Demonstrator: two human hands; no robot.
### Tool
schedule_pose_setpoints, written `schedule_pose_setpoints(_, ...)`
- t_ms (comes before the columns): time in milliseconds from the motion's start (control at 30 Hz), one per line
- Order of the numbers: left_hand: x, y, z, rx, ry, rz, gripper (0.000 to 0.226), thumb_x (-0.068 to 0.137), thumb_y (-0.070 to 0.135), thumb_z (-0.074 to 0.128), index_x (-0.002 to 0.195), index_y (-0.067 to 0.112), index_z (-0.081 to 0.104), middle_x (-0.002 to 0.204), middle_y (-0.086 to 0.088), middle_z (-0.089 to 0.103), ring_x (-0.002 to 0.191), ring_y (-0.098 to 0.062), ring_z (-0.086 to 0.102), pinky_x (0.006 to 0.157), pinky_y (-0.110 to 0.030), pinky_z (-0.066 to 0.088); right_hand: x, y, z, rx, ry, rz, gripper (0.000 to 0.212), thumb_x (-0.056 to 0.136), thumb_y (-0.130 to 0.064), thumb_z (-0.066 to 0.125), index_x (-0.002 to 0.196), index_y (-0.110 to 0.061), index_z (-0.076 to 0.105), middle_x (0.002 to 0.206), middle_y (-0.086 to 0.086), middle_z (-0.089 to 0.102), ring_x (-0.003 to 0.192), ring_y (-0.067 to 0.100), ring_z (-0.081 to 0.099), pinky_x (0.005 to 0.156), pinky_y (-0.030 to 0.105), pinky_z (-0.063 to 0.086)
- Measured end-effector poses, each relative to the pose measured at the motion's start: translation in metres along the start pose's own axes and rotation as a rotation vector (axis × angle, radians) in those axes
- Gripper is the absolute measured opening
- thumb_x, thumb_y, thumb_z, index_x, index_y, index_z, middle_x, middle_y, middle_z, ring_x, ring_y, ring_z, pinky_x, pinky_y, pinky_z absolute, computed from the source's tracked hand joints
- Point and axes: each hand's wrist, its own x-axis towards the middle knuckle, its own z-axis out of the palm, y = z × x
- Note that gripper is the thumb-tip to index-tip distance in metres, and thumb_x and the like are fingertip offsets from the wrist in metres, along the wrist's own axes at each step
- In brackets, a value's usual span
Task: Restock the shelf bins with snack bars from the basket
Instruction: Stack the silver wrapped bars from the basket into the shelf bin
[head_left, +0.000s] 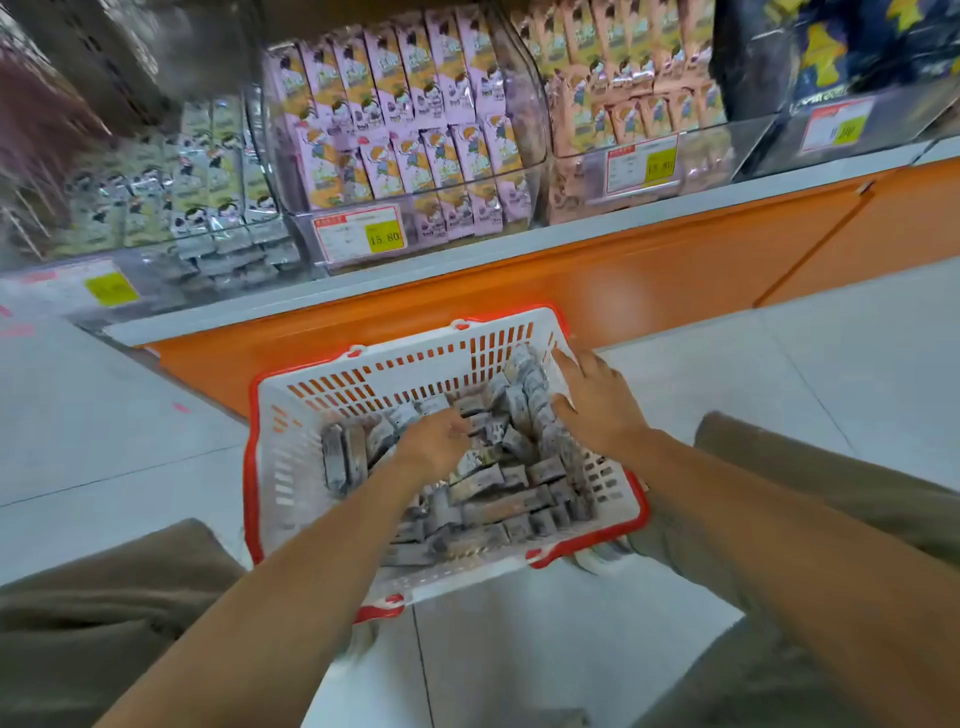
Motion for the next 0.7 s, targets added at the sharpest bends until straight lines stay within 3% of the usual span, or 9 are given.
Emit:
schedule_pose_setpoints(100, 0.020, 0.002, 0.010, 0.047, -0.055, -0.020, 0.039, 0.103, 0.021, 0.043, 0.141, 0.011, 0.044, 0.146, -0.010, 0.044, 0.122, -0.027, 0.051, 0.096, -0.032, 0.044, 0.009, 0.009, 0.010, 0.013, -0.003, -0.029, 0.060, 0.102, -0.028, 0.037, 0.155, -0.017, 0.012, 0.163, 0.008, 0.001, 0.149, 0.025, 0.008, 0.119, 0.042, 0.020)
schedule_pose_setpoints(167, 0.038, 0.002, 0.017, 0.075, -0.089, -0.027, 0.039, 0.103, 0.024, 0.042, 0.140, 0.014, 0.043, 0.147, -0.011, 0.042, 0.125, -0.030, 0.049, 0.101, -0.039, 0.044, 0.018, 0.014, 0.016, 0.028, 0.008, -0.051, 0.060, 0.102, -0.028, 0.036, 0.155, -0.018, 0.010, 0.163, 0.007, -0.004, 0.150, 0.024, 0.001, 0.120, 0.042, 0.017)
schedule_pose_setpoints(333, 0.085, 0.001, 0.039, 0.117, -0.104, -0.027, 0.041, 0.101, 0.023, 0.046, 0.142, 0.021, 0.043, 0.141, -0.013, 0.046, 0.113, -0.031, 0.056, 0.090, -0.038, 0.050, 0.034, 0.025, 0.029, 0.059, 0.070, -0.066, 0.060, 0.101, -0.025, 0.040, 0.154, -0.016, 0.014, 0.163, 0.005, -0.007, 0.150, 0.027, 0.008, 0.117, 0.043, 0.025)
schedule_pose_setpoints(500, 0.131, -0.011, 0.062, 0.295, -0.203, 0.064, 0.049, 0.096, 0.028, 0.037, 0.143, 0.041, 0.038, 0.143, -0.013, 0.045, 0.105, -0.037, 0.055, 0.075, -0.035, 0.051, 0.038, 0.031, 0.044, 0.070, 0.140, -0.081, 0.056, 0.098, -0.029, 0.041, 0.150, -0.010, 0.032, 0.163, 0.008, 0.009, 0.143, 0.031, 0.029, 0.106, 0.045, 0.043)
schedule_pose_setpoints(600, 0.152, -0.012, 0.075, 0.347, -0.219, 0.056, 0.042, 0.100, 0.029, 0.030, 0.138, 0.033, 0.047, 0.123, -0.015, 0.057, 0.098, -0.036, 0.054, 0.068, -0.031, 0.042, 0.039, 0.033, 0.045, 0.069, 0.149, -0.095, 0.055, 0.097, -0.029, 0.041, 0.148, -0.009, 0.034, 0.162, 0.010, 0.014, 0.140, 0.031, 0.032, 0.103, 0.044, 0.044)
schedule_pose_setpoints(700, 0.155, -0.003, 0.077, 0.346, -0.196, 0.033, 0.029, 0.104, 0.022, 0.027, 0.117, 0.020, 0.052, 0.094, -0.012, 0.060, 0.080, -0.028, 0.047, 0.063, -0.033, 0.037, 0.040, 0.034, 0.045, 0.076, 0.161, -0.113, 0.055, 0.095, -0.029, 0.041, 0.146, -0.007, 0.038, 0.161, 0.012, 0.018, 0.138, 0.033, 0.035, 0.099, 0.044, 0.046)
